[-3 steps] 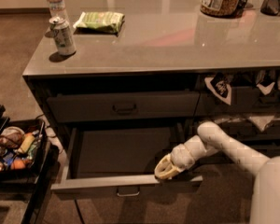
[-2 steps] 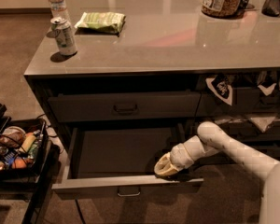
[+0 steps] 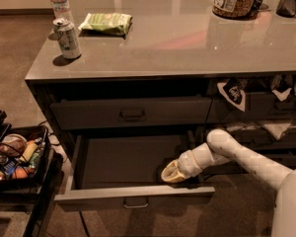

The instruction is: Open middle drawer

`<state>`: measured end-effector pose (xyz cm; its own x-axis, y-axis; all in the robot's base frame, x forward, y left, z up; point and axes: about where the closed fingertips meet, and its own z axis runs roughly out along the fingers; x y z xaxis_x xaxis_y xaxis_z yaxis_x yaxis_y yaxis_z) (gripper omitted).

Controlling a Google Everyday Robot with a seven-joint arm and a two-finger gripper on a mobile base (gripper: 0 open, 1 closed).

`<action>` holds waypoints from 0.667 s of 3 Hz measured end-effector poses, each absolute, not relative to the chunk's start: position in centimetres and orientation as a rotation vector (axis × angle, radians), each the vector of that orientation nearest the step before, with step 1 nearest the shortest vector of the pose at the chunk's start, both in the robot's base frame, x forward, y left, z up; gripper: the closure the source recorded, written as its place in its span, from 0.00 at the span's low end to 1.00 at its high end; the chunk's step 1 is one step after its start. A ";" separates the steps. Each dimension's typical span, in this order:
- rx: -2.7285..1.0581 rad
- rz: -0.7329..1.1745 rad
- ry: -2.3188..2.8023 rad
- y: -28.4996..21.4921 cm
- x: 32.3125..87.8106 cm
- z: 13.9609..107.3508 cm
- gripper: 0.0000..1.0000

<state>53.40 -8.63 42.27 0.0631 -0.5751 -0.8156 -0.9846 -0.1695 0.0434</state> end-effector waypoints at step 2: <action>-2.047 0.850 1.701 -7.1 54.2 43.7 1.00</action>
Offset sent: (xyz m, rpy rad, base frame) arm 0.0171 0.0173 0.0284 -0.4044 -0.0017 0.0997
